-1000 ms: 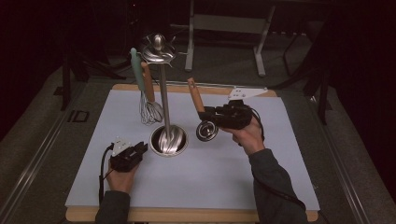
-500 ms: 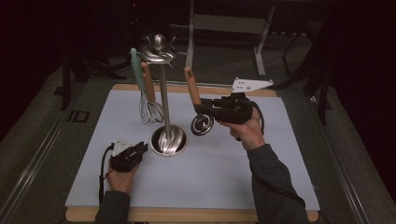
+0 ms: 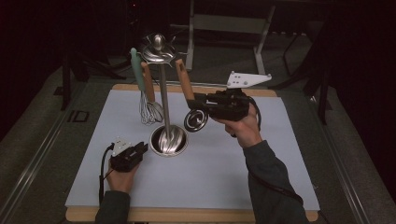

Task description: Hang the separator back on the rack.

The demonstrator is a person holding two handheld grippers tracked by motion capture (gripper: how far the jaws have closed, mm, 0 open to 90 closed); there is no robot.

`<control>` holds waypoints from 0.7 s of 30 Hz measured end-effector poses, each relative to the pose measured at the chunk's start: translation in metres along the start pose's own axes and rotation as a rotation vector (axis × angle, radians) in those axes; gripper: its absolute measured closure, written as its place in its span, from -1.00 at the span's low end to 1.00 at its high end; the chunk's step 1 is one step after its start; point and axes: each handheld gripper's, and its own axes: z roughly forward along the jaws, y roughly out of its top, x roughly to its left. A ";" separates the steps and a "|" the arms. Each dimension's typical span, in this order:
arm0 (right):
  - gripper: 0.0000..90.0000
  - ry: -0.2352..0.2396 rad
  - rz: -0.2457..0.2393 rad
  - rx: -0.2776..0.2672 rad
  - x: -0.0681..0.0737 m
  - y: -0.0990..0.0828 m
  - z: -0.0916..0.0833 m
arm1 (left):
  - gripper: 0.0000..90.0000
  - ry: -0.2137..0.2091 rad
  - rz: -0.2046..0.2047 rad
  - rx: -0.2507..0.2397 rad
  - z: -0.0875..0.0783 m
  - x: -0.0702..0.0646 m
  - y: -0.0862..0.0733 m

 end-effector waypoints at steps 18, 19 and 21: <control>0.58 0.002 -0.005 0.026 0.003 0.002 0.020 | 0.67 -0.002 -0.003 0.000 0.000 0.000 0.000; 0.58 -0.006 0.001 0.034 0.002 0.002 0.021 | 0.67 -0.002 -0.003 0.000 0.000 0.000 0.000; 0.58 -0.021 0.008 0.052 0.000 0.002 0.024 | 0.66 -0.003 -0.002 0.001 0.000 0.000 0.000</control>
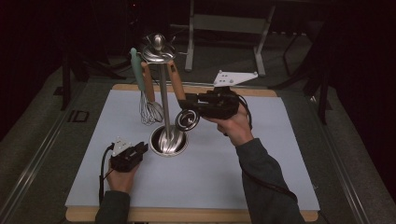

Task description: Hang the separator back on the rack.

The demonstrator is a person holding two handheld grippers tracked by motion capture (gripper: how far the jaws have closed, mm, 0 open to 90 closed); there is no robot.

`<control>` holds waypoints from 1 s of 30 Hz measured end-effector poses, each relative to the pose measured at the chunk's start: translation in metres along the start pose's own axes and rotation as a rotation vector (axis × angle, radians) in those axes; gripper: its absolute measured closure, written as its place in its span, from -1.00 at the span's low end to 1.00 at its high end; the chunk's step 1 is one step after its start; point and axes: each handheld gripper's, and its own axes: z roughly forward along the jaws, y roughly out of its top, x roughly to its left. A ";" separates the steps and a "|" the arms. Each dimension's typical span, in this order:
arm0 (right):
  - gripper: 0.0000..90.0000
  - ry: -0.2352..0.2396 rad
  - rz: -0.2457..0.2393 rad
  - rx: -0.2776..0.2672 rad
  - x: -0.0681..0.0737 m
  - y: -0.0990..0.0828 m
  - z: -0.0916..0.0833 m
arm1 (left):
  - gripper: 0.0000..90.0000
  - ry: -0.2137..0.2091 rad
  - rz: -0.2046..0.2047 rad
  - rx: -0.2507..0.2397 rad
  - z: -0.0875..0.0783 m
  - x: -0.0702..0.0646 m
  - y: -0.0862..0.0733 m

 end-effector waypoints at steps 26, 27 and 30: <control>0.42 -0.062 0.020 0.036 -0.011 -0.005 -0.007 | 0.67 -0.001 0.000 -0.001 0.000 0.000 0.000; 0.43 -0.067 0.031 0.035 -0.013 -0.006 -0.009 | 0.67 -0.001 0.000 0.000 0.000 0.000 0.000; 0.43 -0.085 0.046 0.037 -0.017 -0.009 -0.016 | 0.67 0.000 -0.001 0.002 0.000 0.000 0.000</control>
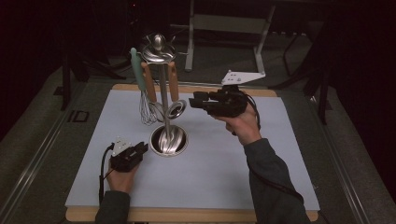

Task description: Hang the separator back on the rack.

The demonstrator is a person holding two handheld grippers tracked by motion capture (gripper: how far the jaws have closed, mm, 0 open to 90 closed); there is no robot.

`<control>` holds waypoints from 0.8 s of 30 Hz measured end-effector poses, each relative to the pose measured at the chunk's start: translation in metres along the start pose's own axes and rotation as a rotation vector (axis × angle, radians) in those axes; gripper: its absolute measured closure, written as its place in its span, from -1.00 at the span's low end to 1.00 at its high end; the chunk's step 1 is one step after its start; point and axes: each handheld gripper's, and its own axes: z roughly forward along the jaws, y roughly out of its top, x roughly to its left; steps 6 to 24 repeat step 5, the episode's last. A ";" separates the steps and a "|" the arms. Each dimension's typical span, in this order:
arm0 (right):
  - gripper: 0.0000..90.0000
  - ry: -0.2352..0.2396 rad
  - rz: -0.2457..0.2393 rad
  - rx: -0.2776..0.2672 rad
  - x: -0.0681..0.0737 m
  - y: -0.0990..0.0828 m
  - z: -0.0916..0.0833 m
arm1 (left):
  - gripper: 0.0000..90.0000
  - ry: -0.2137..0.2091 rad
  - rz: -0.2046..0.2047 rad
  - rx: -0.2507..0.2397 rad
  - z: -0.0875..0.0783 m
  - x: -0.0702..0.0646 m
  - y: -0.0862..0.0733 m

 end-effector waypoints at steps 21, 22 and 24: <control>0.42 -0.037 0.012 0.026 -0.008 -0.009 -0.008 | 0.66 0.001 -0.002 0.002 0.000 0.000 0.000; 0.42 -0.037 0.012 0.026 -0.008 -0.009 -0.008 | 0.66 0.001 -0.002 0.002 0.000 0.000 0.000; 0.42 -0.037 0.012 0.026 -0.008 -0.009 -0.008 | 0.66 0.001 -0.002 0.002 0.000 0.000 0.000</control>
